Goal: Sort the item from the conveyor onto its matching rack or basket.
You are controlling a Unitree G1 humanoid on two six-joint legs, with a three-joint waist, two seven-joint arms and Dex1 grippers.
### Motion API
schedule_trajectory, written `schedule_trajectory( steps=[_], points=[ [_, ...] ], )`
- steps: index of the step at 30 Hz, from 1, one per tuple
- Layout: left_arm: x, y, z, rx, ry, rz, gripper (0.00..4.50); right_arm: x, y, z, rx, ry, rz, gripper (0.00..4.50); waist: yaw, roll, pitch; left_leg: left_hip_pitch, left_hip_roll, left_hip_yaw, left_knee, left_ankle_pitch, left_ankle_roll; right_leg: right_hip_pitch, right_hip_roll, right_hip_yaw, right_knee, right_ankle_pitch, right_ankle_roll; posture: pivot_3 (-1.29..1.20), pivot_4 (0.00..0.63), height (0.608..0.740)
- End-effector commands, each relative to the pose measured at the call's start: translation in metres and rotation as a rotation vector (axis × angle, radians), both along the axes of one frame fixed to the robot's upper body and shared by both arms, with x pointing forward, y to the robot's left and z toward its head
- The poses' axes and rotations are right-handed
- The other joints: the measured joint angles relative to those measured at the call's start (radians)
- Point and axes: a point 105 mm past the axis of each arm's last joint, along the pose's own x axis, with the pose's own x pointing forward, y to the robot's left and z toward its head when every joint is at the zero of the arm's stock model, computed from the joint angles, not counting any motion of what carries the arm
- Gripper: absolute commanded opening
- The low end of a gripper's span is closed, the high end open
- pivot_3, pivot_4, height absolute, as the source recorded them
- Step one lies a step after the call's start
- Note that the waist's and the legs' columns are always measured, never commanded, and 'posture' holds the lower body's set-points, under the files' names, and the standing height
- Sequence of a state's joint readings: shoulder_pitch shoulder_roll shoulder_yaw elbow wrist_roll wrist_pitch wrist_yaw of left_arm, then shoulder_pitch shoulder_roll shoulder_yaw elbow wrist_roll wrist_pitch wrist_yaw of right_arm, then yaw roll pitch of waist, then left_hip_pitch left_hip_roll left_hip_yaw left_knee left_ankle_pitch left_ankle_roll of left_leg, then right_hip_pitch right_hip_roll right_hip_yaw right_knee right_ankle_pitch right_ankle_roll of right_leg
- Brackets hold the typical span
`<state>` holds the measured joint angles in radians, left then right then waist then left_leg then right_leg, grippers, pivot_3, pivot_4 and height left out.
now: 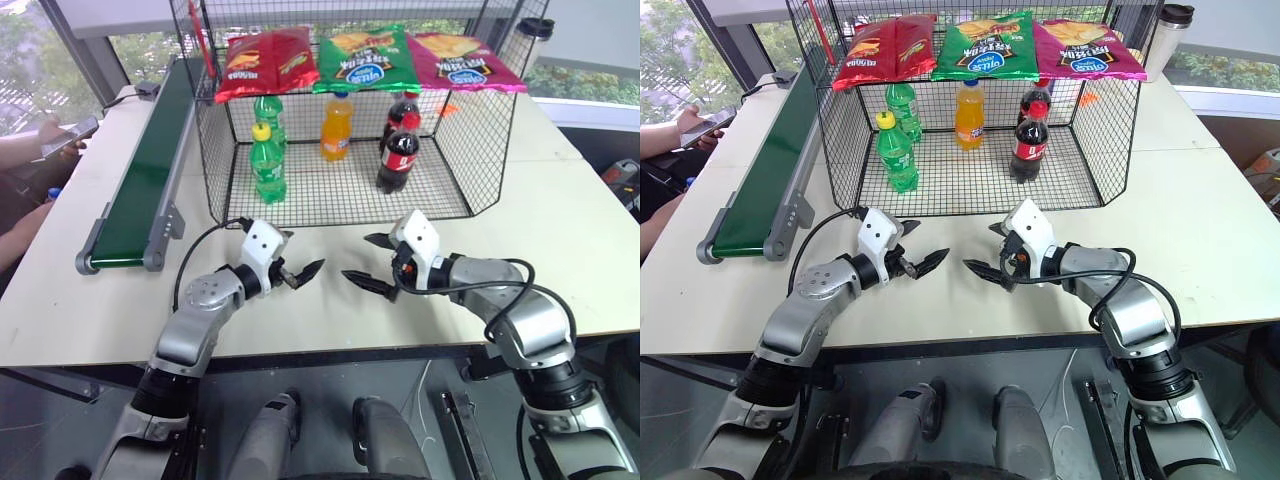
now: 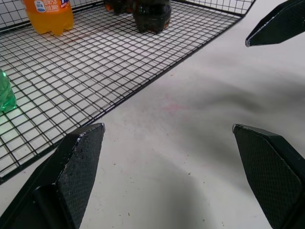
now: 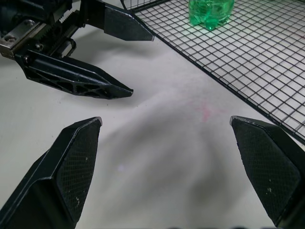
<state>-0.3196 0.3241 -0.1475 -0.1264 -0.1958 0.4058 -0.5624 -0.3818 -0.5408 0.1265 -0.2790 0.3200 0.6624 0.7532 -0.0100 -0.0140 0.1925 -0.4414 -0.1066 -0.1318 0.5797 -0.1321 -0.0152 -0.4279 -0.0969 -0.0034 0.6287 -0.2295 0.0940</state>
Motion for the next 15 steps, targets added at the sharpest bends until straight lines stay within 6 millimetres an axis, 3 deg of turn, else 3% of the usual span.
schedule_trajectory(
  steps=[1, 15],
  points=[
    [-0.0040, -0.0051, 0.0105, 0.004, -0.052, -0.024, 4.50, -0.0061, 0.0038, 0.0126, 0.009, -0.050, 0.029, 4.48, 0.000, 0.000, 0.000, 0.000, 0.000, 0.000, 0.000, 0.000, 0.000, 0.000, 0.000, 0.000, 0.000, 0.000, 0.000, 0.00, 0.150, 0.739],
    [-0.0030, -0.0050, 0.0119, 0.005, -0.060, -0.029, 4.50, -0.0069, 0.0052, 0.0139, 0.013, -0.050, 0.033, 4.48, 0.000, 0.000, 0.000, 0.000, 0.000, 0.000, 0.000, 0.000, 0.000, 0.000, 0.000, 0.000, 0.000, 0.000, 0.000, 0.00, 0.150, 0.739]
  ],
)
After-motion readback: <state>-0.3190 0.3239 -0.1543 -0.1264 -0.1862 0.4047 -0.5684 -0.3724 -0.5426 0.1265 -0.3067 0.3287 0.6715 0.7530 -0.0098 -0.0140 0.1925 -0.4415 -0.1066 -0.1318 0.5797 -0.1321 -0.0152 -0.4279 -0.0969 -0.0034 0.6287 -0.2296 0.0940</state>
